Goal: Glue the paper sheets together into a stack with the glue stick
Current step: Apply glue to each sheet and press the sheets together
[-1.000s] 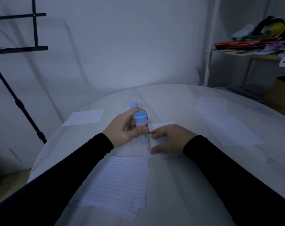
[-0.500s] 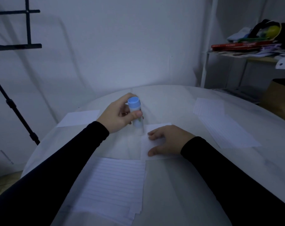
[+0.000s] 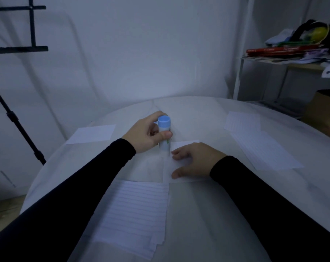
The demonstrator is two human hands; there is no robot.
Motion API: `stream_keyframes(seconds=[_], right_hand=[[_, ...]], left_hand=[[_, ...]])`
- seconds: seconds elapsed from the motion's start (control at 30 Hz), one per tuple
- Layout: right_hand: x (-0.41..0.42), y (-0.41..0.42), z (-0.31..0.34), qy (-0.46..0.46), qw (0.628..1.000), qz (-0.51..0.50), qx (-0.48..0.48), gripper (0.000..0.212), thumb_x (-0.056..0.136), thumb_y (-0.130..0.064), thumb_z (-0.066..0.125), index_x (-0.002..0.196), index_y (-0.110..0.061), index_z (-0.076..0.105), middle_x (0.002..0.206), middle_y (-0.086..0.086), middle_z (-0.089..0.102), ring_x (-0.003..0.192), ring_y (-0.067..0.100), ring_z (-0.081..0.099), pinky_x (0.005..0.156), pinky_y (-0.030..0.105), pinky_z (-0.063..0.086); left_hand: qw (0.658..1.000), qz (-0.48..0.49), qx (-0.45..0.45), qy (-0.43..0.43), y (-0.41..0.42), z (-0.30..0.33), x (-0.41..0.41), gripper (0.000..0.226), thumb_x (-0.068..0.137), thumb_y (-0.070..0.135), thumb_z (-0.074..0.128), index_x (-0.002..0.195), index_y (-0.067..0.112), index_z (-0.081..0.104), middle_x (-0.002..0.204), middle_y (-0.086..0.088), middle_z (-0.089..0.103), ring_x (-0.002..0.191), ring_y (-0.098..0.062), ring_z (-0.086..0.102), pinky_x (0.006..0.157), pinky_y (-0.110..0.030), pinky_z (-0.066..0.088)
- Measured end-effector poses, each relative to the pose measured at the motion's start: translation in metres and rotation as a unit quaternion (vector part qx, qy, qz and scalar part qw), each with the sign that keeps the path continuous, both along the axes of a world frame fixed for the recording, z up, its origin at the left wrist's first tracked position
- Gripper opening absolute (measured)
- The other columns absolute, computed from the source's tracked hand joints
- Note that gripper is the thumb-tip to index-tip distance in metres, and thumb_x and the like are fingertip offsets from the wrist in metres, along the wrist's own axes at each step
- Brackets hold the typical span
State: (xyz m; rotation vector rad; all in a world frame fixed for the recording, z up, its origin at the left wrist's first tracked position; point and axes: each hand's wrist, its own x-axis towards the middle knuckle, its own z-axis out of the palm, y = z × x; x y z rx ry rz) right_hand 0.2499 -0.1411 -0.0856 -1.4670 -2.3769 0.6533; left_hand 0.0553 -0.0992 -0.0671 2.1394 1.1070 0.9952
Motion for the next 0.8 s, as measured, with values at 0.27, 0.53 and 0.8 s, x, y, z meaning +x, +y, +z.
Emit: stream_keyframes(seconds=[0.27,0.53,0.8], right_hand=[[0.001,0.002,-0.002,-0.001,1.0,0.008,0.001,0.063,0.067,-0.045,0.08,0.123,-0.022,0.062,0.138,-0.019,0.048,0.125,0.0,0.043,0.105,0.015,0.028],[0.0,0.003,-0.009,0.011,1.0,-0.001,0.017,0.064,0.068,-0.045,0.079,0.124,-0.021,0.061,0.14,-0.017,0.047,0.127,0.001,0.043,0.107,0.015,0.027],[-0.01,0.003,-0.01,-0.009,0.993,0.0,0.114,0.053,0.081,-0.05,0.065,0.124,-0.021,0.06,0.134,-0.007,0.052,0.126,0.009,0.044,0.11,0.023,0.027]], left_hand=[[0.998,0.055,0.011,0.027,0.024,0.004,0.001,0.031,0.071,0.057,0.061,0.092,0.038,0.048,0.084,-0.027,0.066,0.073,-0.041,0.061,0.073,-0.051,0.054],[0.984,0.13,0.079,-0.095,0.021,0.014,-0.009,0.014,0.087,0.041,0.06,0.092,0.039,0.046,0.085,0.001,0.063,0.076,-0.027,0.057,0.069,-0.041,0.053],[0.899,0.232,-0.112,-0.355,0.0,0.023,-0.045,0.012,0.093,0.02,0.055,0.099,0.01,0.054,0.077,-0.009,0.068,0.052,-0.013,0.06,0.045,-0.019,0.042]])
